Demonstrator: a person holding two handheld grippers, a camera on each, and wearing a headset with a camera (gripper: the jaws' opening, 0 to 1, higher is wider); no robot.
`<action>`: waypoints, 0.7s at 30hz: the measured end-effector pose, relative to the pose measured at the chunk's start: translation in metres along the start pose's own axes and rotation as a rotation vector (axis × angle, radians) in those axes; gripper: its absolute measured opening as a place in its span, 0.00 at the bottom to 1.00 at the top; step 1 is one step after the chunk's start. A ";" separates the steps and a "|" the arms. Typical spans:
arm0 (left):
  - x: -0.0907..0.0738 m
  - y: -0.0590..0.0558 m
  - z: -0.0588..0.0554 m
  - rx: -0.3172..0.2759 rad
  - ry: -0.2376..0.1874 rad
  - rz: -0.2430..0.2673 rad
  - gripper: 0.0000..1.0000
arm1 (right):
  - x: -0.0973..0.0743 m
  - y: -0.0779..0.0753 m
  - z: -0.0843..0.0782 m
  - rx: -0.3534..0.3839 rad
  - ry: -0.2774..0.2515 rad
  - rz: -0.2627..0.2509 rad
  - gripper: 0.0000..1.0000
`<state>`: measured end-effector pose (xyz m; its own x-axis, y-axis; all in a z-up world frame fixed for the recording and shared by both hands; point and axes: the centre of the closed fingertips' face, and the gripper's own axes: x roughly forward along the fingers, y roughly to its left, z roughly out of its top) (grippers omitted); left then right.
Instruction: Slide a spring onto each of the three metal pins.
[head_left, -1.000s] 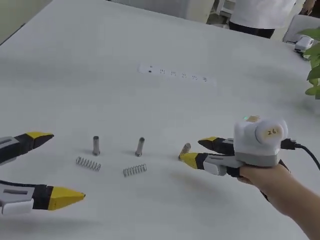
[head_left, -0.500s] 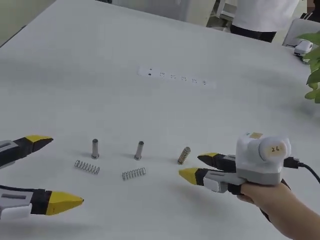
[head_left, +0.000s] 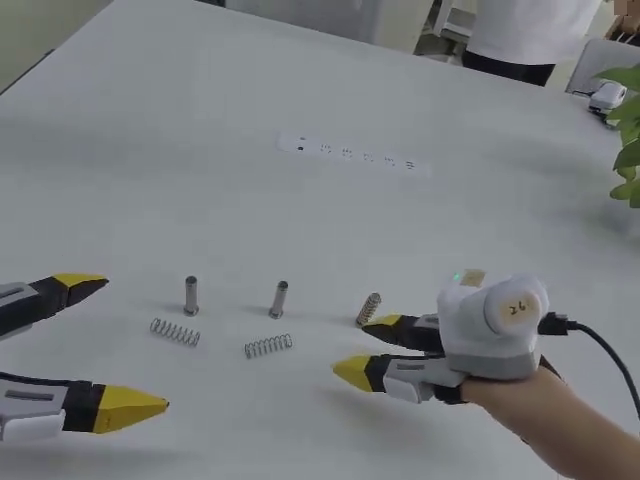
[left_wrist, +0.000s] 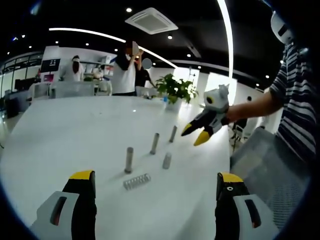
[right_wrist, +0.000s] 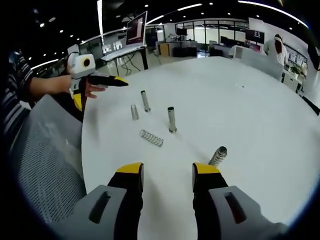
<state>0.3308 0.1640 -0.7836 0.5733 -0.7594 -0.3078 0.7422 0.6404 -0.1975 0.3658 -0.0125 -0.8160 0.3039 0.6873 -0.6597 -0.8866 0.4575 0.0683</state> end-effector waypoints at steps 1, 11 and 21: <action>0.000 0.000 0.000 0.000 -0.001 0.001 0.98 | 0.001 0.001 0.002 -0.018 0.007 0.005 0.38; -0.003 0.001 0.000 0.001 -0.003 0.005 0.98 | 0.016 0.012 0.017 -0.219 0.076 0.064 0.33; -0.002 -0.001 -0.003 0.025 0.012 0.001 0.98 | 0.036 0.024 0.023 -0.399 0.143 0.113 0.29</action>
<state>0.3276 0.1655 -0.7851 0.5700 -0.7572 -0.3189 0.7501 0.6380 -0.1742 0.3635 0.0356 -0.8208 0.1709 0.6225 -0.7637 -0.9853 0.1106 -0.1304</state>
